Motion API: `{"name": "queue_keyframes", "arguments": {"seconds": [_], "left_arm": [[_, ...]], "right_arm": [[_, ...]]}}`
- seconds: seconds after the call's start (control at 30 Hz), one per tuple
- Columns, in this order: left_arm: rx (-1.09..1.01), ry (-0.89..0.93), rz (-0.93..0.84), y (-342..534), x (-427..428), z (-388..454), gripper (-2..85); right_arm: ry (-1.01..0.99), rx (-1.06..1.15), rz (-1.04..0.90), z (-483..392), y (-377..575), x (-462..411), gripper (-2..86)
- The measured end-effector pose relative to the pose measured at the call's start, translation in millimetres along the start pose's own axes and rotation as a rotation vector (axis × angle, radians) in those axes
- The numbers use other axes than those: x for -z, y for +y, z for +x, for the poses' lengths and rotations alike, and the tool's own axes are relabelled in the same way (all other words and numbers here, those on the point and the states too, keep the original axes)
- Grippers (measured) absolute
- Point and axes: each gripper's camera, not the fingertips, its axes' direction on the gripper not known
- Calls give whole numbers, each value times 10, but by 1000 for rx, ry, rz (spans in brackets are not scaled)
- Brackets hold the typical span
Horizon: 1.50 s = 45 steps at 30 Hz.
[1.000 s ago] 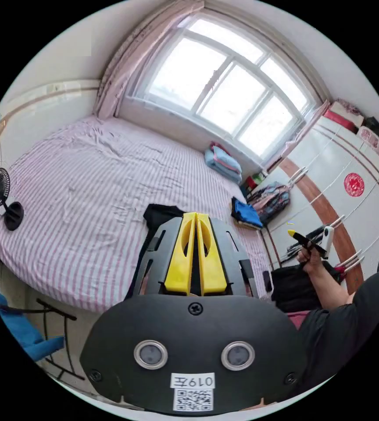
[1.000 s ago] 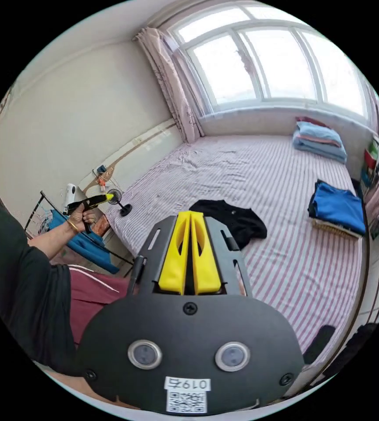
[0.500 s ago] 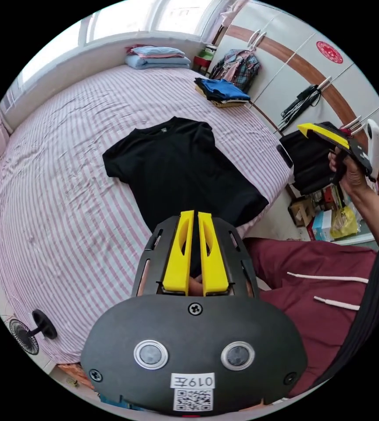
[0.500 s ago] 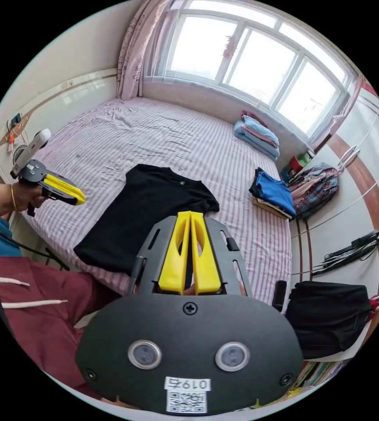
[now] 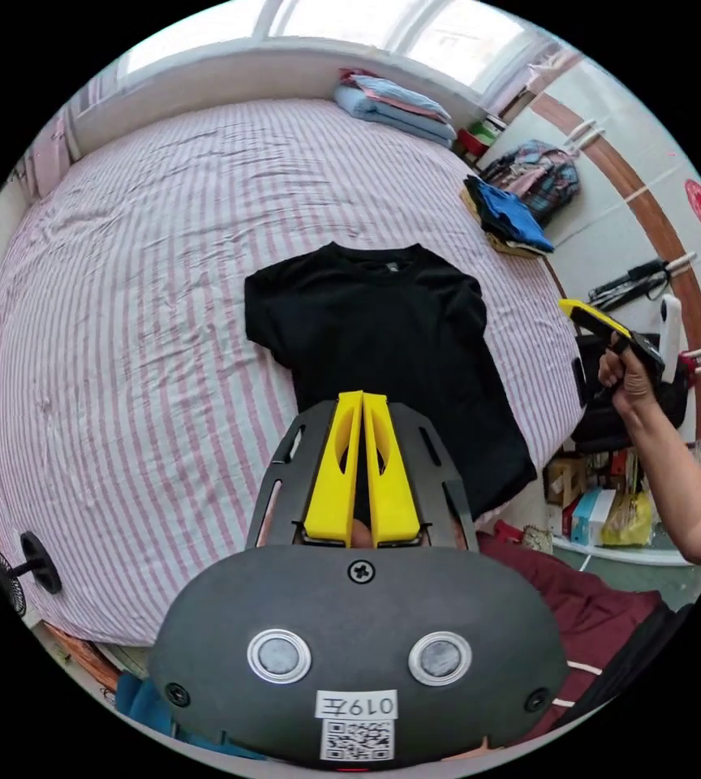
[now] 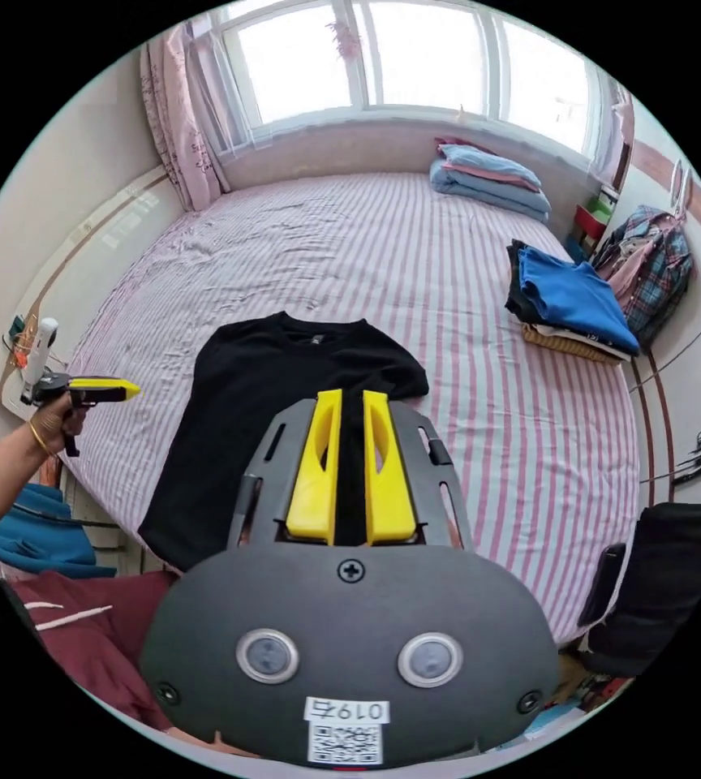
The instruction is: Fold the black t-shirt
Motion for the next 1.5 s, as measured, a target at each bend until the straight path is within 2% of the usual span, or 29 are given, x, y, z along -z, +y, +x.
{"name": "queue_keyframes", "arguments": {"seconds": [0.1, 0.3, 0.43, 0.53, 0.67, 0.73, 0.93, 1.13, 1.33, 1.4, 1.5], "left_arm": [[35, -84, 25, -413, 125, -350, 9], [195, 60, 164, -1303, 416, -1111, 18], [56, 72, 93, -1867, 489, -1276, 38], [-77, 22, 19, -2277, 581, -1235, 69], [-260, -209, 10, -2704, 801, -915, 68], [-283, -242, 21, -2847, 872, -810, 67], [-208, -146, 6, -3285, 1105, -873, 92], [-159, -18, -12, -3662, 1344, -1122, 118], [-232, 112, -99, -4060, 1421, -950, 60], [-250, 213, -138, -4163, 1504, -891, 33], [-249, 189, -59, -4195, 1831, -821, 20]], "right_arm": [[-8, 87, -44, 279, -271, -516, 74], [-57, 298, -237, 439, -878, -1638, 78], [-86, 366, -345, 396, -1122, -2224, 100], [-61, 411, -353, 214, -1227, -2431, 109], [94, 416, -358, -212, -1300, -2673, 107], [122, 384, -369, -382, -1324, -2790, 112], [67, 247, -361, -628, -1409, -3019, 107], [24, 275, -365, -867, -1480, -3119, 94], [8, 312, -388, -1143, -1624, -3243, 38], [21, 329, -387, -1222, -1670, -3228, 27], [79, 335, -353, -1327, -1752, -3105, 11]]}}
